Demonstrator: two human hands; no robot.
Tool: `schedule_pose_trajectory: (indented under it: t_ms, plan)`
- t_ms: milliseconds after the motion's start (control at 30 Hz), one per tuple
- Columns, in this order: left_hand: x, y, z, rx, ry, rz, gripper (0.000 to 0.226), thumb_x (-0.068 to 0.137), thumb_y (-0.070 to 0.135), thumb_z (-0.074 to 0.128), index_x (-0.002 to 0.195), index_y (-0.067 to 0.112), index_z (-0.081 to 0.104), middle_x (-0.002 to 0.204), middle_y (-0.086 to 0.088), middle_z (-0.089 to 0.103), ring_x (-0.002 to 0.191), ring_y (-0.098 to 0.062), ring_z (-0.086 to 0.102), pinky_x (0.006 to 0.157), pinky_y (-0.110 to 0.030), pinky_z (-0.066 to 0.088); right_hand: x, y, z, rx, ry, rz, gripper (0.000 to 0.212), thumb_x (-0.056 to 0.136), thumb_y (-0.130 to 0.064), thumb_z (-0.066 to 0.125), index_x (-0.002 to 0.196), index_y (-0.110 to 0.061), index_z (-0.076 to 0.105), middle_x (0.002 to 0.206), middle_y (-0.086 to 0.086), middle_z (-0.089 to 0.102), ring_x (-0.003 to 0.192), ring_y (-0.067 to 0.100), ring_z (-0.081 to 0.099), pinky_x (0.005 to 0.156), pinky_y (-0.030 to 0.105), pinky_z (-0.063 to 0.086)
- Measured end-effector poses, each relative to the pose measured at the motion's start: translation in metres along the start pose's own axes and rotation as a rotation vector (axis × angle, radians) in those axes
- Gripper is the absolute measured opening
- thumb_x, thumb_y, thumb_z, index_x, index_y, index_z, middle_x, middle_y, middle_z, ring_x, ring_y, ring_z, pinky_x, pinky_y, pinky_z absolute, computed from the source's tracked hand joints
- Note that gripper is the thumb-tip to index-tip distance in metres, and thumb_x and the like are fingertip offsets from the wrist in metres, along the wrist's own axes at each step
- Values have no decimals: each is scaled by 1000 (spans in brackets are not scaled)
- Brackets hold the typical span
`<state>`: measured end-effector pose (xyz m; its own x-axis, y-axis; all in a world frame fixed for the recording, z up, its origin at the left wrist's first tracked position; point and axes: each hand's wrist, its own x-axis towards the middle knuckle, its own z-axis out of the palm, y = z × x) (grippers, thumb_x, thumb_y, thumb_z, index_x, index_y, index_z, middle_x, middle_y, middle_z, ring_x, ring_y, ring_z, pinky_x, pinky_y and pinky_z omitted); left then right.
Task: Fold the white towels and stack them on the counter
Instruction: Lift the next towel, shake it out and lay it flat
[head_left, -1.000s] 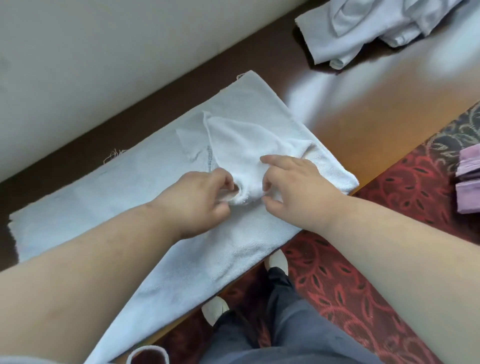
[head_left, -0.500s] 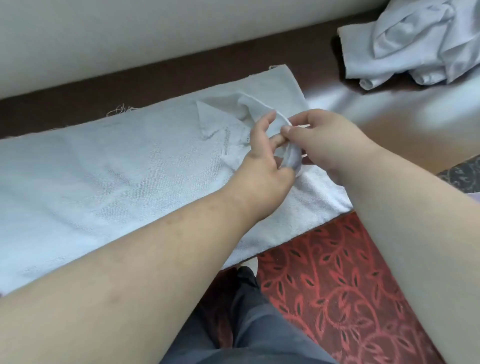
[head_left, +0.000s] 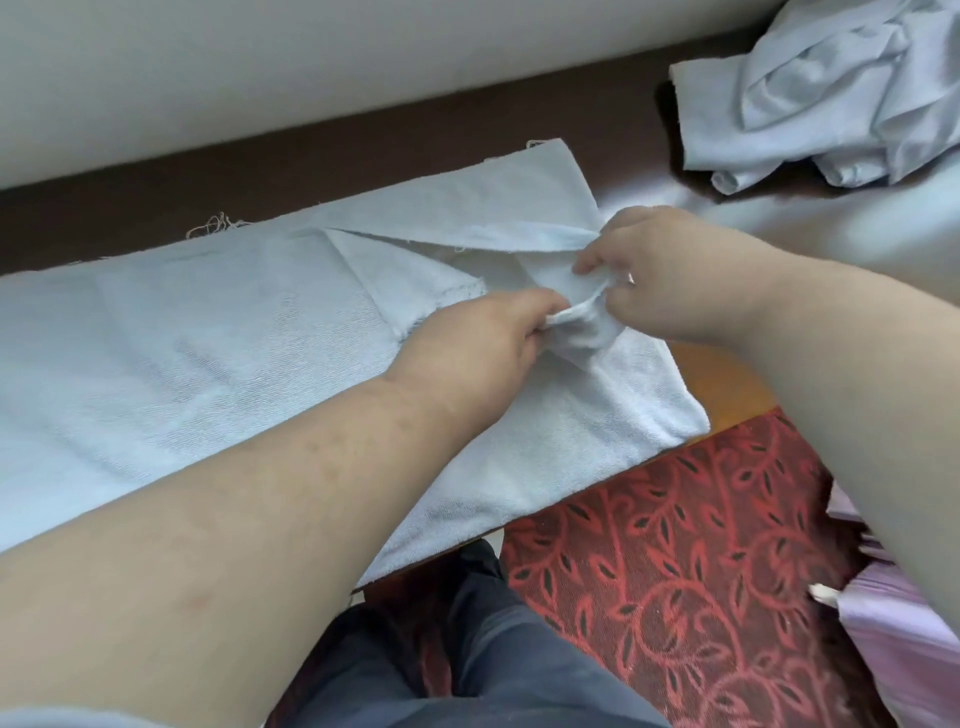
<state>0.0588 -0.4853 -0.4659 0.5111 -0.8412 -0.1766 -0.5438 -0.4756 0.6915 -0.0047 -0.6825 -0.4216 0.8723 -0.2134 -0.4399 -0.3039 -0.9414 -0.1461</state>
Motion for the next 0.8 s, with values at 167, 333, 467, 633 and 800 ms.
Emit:
schedule_pose_trajectory:
  t_ms: [167, 333, 467, 633, 800]
  plan:
    - [31, 0, -14, -63, 101, -64, 20, 99, 35, 46, 115, 38, 58, 95, 7, 65, 85, -17, 57, 69, -29, 39, 15, 28, -15, -161, -26, 19, 20, 87, -30, 58, 101, -37, 70, 116, -4, 57, 111, 25, 49, 93, 44, 46]
    - [53, -7, -25, -54, 125, -102, 12, 97, 47, 49, 96, 37, 56, 80, 15, 59, 81, -13, 55, 68, -27, 35, 37, 43, -20, -17, -189, 74, 17, 85, -28, 56, 90, -43, 62, 96, -18, 59, 91, 14, 59, 67, 28, 47]
    - [58, -6, -24, -84, 116, -119, 9, 97, 47, 49, 95, 40, 54, 81, 18, 59, 78, -3, 55, 64, -22, 39, 42, 49, -11, 16, -471, 75, 9, 84, -49, 60, 77, -42, 62, 76, -17, 66, 76, 4, 61, 65, 29, 46]
    - [65, -6, -32, -119, 57, -158, 21, 87, 61, 57, 101, 46, 53, 81, 18, 58, 71, 4, 53, 59, -19, 36, 57, 59, -39, 55, -267, 172, 29, 87, -50, 55, 79, -24, 65, 60, -12, 70, 55, 8, 67, 53, 25, 45]
    - [95, -30, -60, 251, -122, -258, 33, 81, 63, 65, 87, 31, 57, 85, 13, 59, 71, -5, 51, 56, -23, 33, 88, 57, -62, 194, 162, 193, 18, 85, -31, 57, 98, -18, 56, 77, 2, 64, 57, 22, 59, 29, 15, 35]
